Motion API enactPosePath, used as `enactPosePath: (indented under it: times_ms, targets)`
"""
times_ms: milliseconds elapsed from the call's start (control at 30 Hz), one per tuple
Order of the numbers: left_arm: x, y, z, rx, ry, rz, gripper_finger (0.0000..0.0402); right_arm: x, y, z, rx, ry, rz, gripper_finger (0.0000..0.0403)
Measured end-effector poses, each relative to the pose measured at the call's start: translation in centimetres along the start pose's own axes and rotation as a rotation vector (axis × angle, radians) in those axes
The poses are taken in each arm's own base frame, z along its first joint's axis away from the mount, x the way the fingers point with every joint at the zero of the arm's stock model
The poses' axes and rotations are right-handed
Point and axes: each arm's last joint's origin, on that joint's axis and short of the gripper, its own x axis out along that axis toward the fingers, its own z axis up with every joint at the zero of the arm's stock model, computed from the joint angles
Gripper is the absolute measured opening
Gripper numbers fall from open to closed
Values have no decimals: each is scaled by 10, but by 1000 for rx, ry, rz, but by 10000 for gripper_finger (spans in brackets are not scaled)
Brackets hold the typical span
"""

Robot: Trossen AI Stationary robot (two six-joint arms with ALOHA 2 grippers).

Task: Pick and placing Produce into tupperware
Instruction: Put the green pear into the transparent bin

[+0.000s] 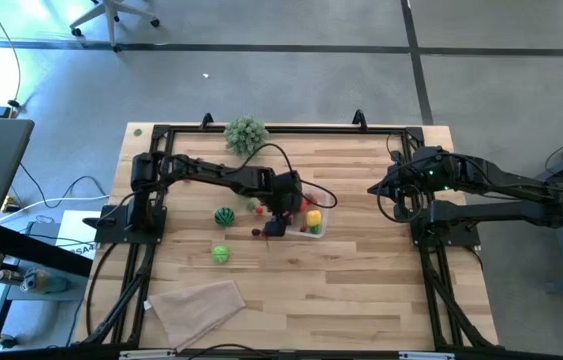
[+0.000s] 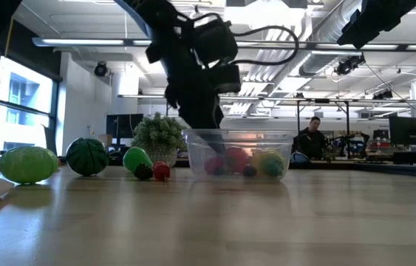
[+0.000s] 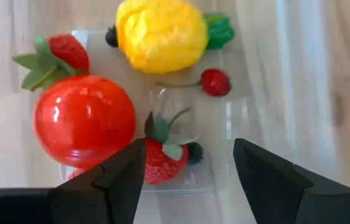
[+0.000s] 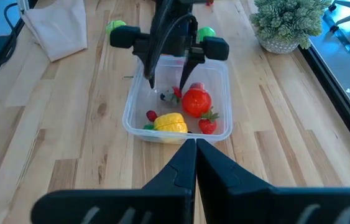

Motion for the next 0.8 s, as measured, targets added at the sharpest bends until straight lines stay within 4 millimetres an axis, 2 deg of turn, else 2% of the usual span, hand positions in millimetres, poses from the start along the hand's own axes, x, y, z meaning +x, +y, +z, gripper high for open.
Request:
enactPosePath:
  times_ms: [267,400,567,800]
  targets:
    - [-34,-4,25,-26,90,-21,219,0,0,0,0,1,1,2]
    - [-52,-4,31,-72,164,-16,214,0,0,0,0,0,0,2]
    - [-69,-5,25,-126,328,73,204,0,0,0,0,0,0,2]
    - [-70,2,6,-199,482,116,185,0,0,0,0,0,0,2]
